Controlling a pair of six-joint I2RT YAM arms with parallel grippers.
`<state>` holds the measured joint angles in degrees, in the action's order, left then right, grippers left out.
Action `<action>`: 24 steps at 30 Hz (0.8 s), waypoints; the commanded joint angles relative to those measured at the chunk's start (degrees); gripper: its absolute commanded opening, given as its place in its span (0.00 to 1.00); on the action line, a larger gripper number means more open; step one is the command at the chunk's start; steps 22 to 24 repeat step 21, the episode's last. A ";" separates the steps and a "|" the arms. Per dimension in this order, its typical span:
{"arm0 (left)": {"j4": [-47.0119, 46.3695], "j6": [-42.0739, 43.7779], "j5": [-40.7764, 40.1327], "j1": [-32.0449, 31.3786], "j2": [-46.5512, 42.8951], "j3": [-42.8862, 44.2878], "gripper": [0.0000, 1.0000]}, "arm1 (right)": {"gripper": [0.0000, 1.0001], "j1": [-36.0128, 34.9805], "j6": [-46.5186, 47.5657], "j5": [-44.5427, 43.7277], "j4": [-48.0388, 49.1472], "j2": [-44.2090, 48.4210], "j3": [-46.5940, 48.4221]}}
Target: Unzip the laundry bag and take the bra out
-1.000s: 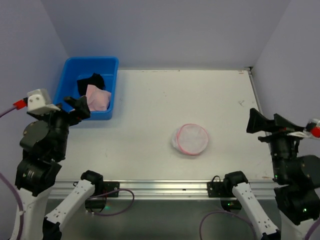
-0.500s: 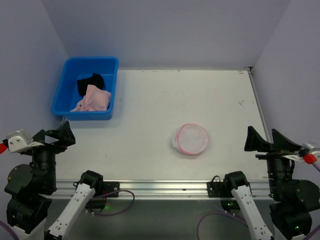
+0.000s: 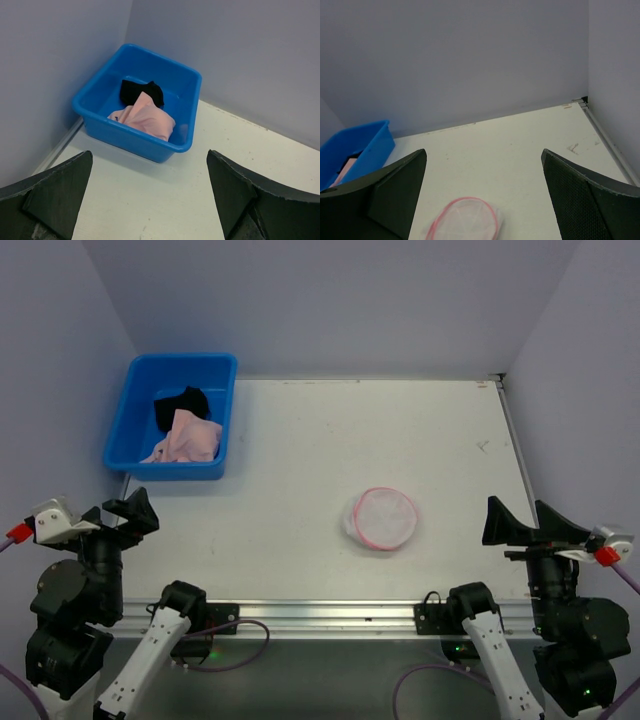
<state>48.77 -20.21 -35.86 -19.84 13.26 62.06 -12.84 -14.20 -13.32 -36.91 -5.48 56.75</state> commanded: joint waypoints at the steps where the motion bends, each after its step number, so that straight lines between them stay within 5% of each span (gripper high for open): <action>1: -0.78 -0.89 -1.06 0.24 0.98 -0.28 1.00 | 0.99 -0.08 1.36 0.93 0.17 0.20 0.11; 24: -1.93 -1.77 -1.50 0.24 2.83 -2.30 1.00 | 0.99 -0.08 1.10 3.38 2.71 -1.38 -0.59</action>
